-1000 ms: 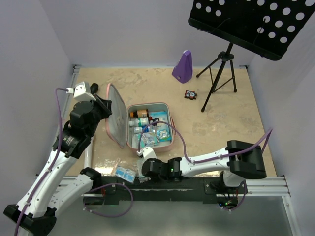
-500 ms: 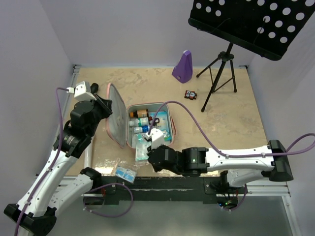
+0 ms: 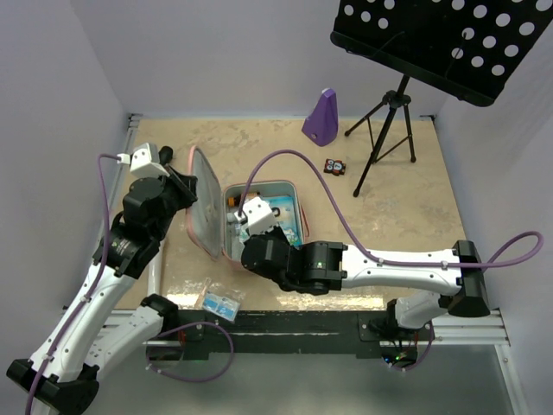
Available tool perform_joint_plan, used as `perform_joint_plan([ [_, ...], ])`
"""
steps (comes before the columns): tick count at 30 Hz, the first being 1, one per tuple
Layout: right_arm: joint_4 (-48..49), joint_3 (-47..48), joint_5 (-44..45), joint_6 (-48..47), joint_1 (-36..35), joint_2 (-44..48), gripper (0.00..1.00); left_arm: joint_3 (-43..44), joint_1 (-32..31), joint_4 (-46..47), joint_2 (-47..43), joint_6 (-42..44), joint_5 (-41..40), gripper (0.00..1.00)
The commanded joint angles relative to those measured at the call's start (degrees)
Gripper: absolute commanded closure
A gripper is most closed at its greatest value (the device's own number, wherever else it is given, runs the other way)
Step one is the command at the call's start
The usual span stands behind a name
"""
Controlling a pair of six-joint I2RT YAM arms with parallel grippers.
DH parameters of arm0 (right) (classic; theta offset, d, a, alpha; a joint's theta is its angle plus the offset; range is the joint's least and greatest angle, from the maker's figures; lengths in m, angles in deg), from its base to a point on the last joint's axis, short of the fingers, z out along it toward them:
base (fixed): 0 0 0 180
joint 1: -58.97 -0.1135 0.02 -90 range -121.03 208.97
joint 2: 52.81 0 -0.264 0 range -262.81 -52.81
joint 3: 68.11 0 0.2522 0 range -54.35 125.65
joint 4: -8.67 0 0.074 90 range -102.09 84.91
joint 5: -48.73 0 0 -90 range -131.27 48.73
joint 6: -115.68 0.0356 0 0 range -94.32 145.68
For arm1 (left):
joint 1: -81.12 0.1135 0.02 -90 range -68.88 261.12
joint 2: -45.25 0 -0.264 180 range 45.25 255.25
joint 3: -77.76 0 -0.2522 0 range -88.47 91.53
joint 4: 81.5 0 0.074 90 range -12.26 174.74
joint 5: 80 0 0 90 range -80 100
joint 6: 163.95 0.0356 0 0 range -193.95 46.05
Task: Organize the medicine kit
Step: Pick up the medical item at the center of the board, then place the medical item at the medicine box.
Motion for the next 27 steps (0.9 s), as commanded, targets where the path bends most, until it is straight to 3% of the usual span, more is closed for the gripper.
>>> perform_joint_plan([
  [1,7.4,4.7,8.7,-13.1,0.3,1.2,1.0,2.0,0.2,-0.3,0.3,0.8,3.2,1.0],
  [6,17.0,5.7,6.3,-22.4,1.2,1.6,1.0,2.5,0.1,0.5,1.0,-0.4,6.9,1.0],
  [11,19.8,9.3,4.7,-27.0,1.7,-2.1,1.0,2.7,0.2,2.2,1.7,-2.0,9.3,1.0],
  [27,14.1,20.2,1.8,-27.2,2.6,-12.6,1.0,2.4,0.1,3.4,1.1,-3.7,9.2,1.0],
])
